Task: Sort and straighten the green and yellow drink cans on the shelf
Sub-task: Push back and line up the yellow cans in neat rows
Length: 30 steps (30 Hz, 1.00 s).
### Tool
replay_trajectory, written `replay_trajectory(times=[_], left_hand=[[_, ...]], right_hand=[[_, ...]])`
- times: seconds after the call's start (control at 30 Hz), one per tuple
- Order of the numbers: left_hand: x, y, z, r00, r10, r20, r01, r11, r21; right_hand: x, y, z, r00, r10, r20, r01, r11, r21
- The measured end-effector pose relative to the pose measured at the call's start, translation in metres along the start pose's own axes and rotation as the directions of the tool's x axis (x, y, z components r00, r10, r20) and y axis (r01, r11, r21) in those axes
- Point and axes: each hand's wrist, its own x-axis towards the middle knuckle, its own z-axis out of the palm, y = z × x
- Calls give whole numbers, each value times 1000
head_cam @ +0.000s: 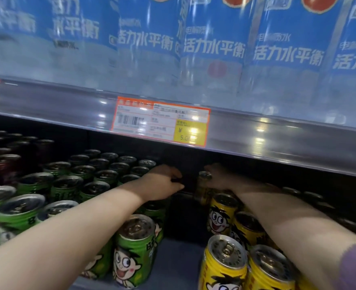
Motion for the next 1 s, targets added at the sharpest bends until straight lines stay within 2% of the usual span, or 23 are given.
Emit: replay_trajectory(times=[0.1, 0.2, 0.37, 0.47, 0.63, 0.73, 0.87, 1.0], left_hand=[[0, -5, -5, 1000, -18, -2, 18, 1000, 12], [1, -6, -8, 999, -42, -3, 42, 998, 36], [0, -5, -7, 998, -56, 10, 56, 998, 28], [-2, -4, -6, 998, -52, 21, 51, 998, 29], [-4, -6, -6, 999, -46, 28, 46, 999, 25], [-5, -5, -11, 998, -55, 41, 52, 997, 65], [0, -5, -13, 997, -35, 61, 30, 996, 81], [-2, 10, -7, 997, -16, 76, 19, 999, -38]], right_hand=[[7, -3, 4, 997, 49, 52, -49, 999, 7], [11, -3, 11, 991, 1, 132, -14, 995, 100], [14, -6, 11, 1000, -8, 24, 4, 985, 173], [15, -8, 7, 999, -7, 51, 2, 997, 83], [16, -19, 11, 990, -137, 12, 135, 984, 115], [4, -31, 3, 972, -210, 103, 197, 972, 124], [-32, -42, -12, 911, -316, 266, 298, 949, 106], [-66, -39, -26, 867, -391, 310, 412, 911, -3]])
